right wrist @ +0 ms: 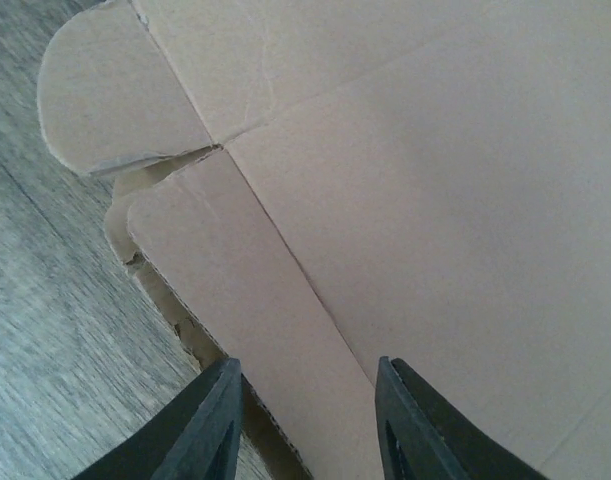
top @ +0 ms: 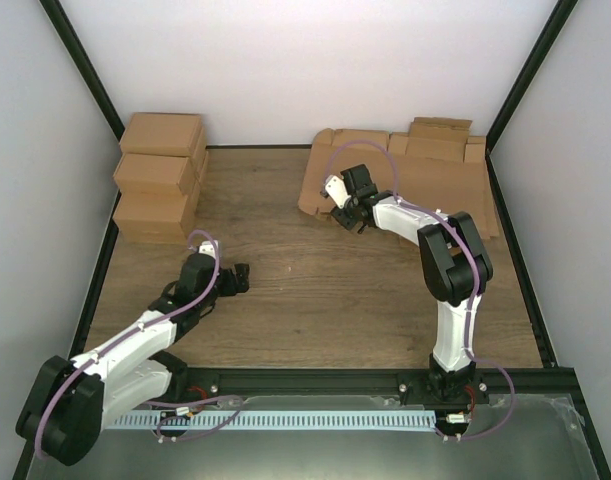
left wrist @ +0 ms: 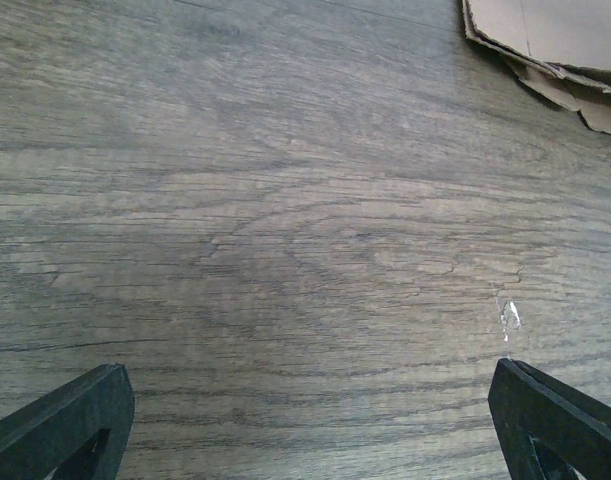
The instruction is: Fold the paper box
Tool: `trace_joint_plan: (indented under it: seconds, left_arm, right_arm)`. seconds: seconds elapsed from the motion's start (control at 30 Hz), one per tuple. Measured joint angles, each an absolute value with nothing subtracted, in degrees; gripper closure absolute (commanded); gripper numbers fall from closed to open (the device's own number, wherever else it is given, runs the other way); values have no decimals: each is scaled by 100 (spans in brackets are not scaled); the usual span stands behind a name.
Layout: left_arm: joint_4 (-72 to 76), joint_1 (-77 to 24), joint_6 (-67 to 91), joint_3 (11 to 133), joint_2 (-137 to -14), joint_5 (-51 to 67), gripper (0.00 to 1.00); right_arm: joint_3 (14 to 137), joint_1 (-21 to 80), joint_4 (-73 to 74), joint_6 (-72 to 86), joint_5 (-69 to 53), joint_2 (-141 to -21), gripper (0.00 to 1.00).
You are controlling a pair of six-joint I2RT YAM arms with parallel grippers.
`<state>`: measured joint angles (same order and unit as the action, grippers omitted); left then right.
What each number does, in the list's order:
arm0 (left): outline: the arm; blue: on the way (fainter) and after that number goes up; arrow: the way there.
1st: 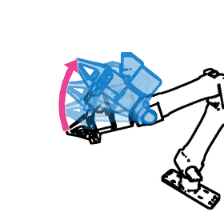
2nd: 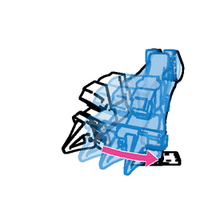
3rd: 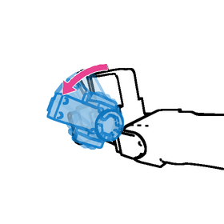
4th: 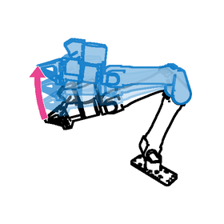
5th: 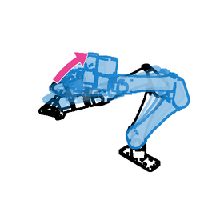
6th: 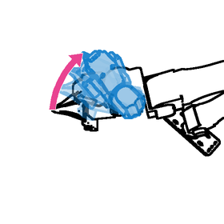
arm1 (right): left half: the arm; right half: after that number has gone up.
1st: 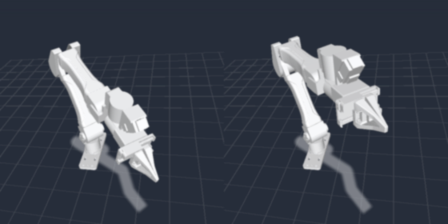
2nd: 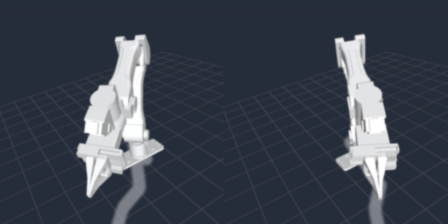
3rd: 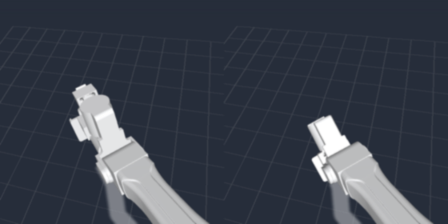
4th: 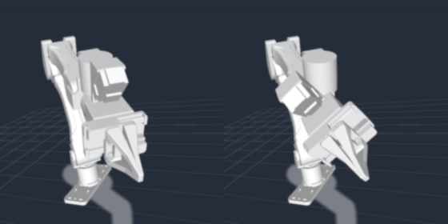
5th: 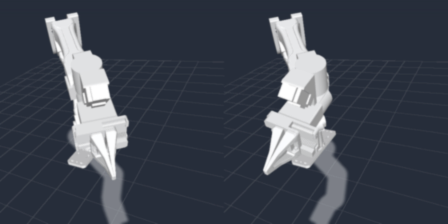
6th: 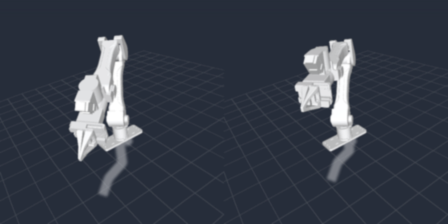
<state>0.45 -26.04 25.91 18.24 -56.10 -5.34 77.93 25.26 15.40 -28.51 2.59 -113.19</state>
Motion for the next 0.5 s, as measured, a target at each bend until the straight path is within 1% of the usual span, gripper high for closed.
trace_joint_plan:
  seconds: [0.03,0.2,0.33,0.4,0.5]
  left_arm:
    - [45,-2604,2591,1824,-5621,-534,0]
    - [45,-2604,2591,1824,-5653,-534,0]
    - [47,-2604,2591,1824,-5658,-534,0]
    - [47,-2604,2591,1824,-5669,-534,0]
    - [49,-2604,2591,1826,-5693,-534,0]
  right_arm:
    - [7793,2526,1538,-2849,298,-11321,63]
    - [7804,2532,1494,-2853,436,-11321,73]
    - [7861,2547,1481,-2871,548,-11334,78]
    - [7922,2547,1450,-2871,607,-11382,82]
    - [7946,2550,1437,-2873,624,-11406,82]
